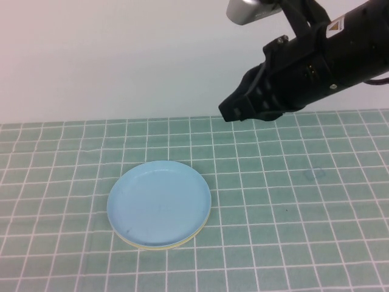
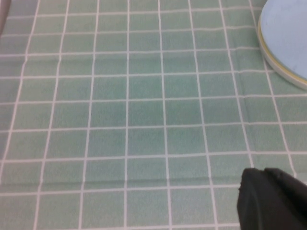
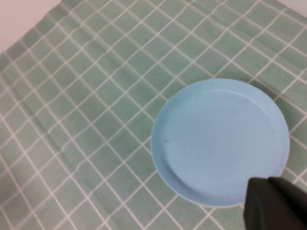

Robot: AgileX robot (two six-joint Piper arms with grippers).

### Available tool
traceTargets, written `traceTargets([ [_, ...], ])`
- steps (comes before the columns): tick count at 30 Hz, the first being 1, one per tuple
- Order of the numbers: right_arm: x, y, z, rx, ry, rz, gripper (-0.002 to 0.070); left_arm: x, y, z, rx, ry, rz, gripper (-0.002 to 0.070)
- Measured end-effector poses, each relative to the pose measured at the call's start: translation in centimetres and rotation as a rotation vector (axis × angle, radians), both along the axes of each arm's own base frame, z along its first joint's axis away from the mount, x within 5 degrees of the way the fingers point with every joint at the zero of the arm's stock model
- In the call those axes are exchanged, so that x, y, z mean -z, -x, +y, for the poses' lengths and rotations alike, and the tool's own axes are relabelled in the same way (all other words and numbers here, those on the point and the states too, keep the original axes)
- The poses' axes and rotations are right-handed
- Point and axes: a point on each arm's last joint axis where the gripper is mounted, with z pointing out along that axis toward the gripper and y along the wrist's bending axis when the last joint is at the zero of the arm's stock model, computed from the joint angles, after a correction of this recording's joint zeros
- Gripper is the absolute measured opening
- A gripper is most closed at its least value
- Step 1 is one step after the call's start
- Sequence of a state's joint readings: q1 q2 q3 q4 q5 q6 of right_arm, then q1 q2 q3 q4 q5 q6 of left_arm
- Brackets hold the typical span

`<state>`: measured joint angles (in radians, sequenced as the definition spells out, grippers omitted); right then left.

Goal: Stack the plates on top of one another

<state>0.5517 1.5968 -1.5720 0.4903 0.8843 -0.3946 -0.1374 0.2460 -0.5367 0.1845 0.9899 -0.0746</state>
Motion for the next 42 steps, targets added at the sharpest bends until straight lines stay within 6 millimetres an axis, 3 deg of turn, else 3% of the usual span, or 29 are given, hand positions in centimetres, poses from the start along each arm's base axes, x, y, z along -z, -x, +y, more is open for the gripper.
traceTargets([
  [9,0.7,-0.1,-1.6,0.030,0.167,-0.007,0.0001,-0.2,1.5,-0.1,-0.027,0.085,-0.085,-0.0001],
  [13,-1.1,-0.2,-3.4,0.118,0.183,-0.226,0.0001,-1.3,1.8,-0.2,-0.064,0.119,-0.258,-0.0001],
  [17,-2.9,1.1,-5.4,0.193,0.131,-0.445,0.0001,-2.5,1.8,-0.3,-0.100,0.110,-0.524,-0.0001],
  [20,-2.9,3.0,-7.7,0.236,0.126,-0.505,0.0001,-1.6,1.0,-0.3,-0.106,0.089,-0.629,-0.0001],
  [23,-1.5,5.2,-10.7,0.296,0.147,-0.487,0.0001,0.5,-0.3,-0.3,-0.094,0.063,-0.666,-0.0001],
  [26,1.2,7.5,-13.7,0.389,0.144,-0.400,0.0000,3.1,-1.3,-0.3,-0.078,0.048,-0.656,-0.0001],
  [31,3.8,12.5,-17.7,0.563,0.100,-0.369,0.0000,6.3,-2.1,-0.4,-0.077,0.102,-0.610,-0.0001],
  [37,6.7,18.6,-20.1,0.720,0.050,-0.540,-0.0001,9.4,-2.3,-0.5,-0.095,0.151,-0.536,-0.0001],
  [40,9.0,20.6,-20.7,0.791,0.021,-0.634,-0.0001,9.5,-2.1,-0.5,-0.109,0.186,-0.517,-0.0001],
  [41,9.7,21.0,-20.8,0.811,0.013,-0.653,-0.0001,10.9,-2.0,-0.5,-0.124,0.211,-0.461,0.0000],
  [42,10.7,21.4,-20.9,0.829,0.001,-0.670,-0.0001,11.1,-2.0,-0.5,-0.128,0.220,-0.442,0.0000],
])
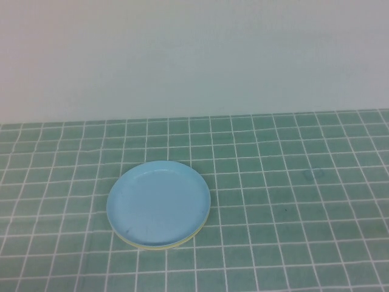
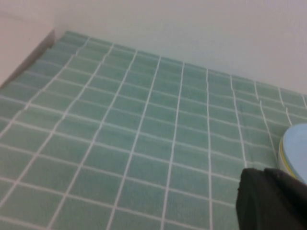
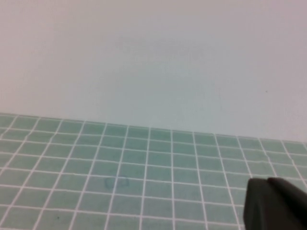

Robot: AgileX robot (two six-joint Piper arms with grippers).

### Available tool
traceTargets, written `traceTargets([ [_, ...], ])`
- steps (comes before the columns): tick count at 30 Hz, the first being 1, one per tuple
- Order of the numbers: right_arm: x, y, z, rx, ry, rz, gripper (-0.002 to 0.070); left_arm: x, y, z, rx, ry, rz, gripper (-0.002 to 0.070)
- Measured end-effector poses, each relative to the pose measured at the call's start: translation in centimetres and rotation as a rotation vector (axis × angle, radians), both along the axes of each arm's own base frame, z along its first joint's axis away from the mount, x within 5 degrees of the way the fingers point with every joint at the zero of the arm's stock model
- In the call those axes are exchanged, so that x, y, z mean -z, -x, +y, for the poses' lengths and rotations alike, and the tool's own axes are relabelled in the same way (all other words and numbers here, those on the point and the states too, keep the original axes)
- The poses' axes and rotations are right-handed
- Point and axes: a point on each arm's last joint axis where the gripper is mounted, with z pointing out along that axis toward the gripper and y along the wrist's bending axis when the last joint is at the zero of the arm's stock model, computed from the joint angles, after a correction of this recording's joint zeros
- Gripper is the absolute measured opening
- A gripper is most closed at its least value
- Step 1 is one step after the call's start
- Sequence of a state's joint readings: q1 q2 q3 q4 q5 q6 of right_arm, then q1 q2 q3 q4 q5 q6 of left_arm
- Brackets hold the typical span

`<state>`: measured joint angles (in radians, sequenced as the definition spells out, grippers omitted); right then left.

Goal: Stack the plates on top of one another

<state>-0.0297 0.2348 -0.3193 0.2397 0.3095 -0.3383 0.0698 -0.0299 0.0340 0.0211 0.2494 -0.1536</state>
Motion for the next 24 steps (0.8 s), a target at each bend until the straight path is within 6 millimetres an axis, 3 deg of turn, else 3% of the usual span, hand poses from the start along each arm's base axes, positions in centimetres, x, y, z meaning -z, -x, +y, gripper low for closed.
traceTargets([
  [7,6.4,1.0,-0.2,0.033,-0.019,-0.014,-0.0001,0.7,0.2,-0.1,0.008,0.027,0.073,0.0000],
  [11,9.1,0.9,-0.2,0.036,-0.023,0.049,-0.0002,-0.1,0.1,-0.1,0.014,0.008,0.080,-0.0001],
  [16,10.2,1.1,0.0,0.017,-0.032,0.129,-0.0002,-0.1,0.1,-0.1,0.015,0.006,0.081,-0.0001],
  [24,10.2,1.3,0.1,0.009,-0.060,0.127,-0.0002,-0.1,0.1,0.0,-0.007,0.006,0.081,-0.0001],
])
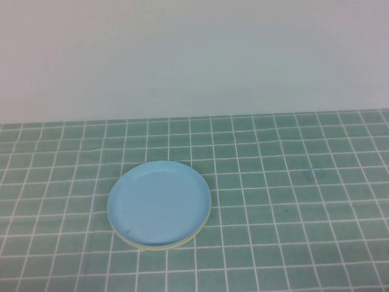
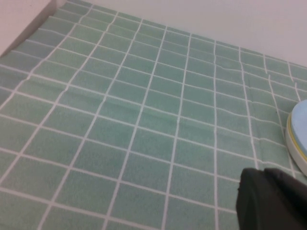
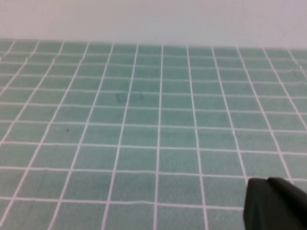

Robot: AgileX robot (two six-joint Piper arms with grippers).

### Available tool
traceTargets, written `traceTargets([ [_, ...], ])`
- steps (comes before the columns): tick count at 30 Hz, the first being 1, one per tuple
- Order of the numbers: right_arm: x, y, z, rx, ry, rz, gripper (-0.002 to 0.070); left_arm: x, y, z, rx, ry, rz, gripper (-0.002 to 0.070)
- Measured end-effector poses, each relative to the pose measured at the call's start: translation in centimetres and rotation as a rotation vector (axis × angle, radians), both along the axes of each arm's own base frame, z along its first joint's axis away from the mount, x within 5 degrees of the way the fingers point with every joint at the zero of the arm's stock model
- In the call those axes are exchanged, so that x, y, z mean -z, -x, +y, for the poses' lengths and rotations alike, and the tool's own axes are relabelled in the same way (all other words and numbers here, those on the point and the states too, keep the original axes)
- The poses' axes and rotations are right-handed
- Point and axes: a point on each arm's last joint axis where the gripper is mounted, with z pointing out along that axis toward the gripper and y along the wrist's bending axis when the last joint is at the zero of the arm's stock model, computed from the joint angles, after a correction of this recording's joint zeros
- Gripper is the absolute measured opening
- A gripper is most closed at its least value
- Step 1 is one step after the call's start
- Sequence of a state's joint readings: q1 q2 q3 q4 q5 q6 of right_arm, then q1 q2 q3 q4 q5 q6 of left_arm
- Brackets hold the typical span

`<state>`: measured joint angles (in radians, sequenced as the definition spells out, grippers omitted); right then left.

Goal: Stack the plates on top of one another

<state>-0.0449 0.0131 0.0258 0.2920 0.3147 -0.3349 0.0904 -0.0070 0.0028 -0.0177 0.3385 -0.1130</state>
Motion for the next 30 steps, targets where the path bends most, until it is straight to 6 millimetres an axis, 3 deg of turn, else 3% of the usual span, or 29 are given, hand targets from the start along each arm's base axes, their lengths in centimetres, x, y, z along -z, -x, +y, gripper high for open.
traceTargets([
  [20,0.48,0.29,-0.80,0.125,-0.094,0.050,-0.0002,-0.02,0.00,0.00,0.002,-0.007,-0.001,-0.0001],
  [30,0.49,0.29,-0.94,0.094,0.045,0.047,-0.0002,-0.02,0.00,0.00,0.002,-0.007,-0.001,-0.0001],
])
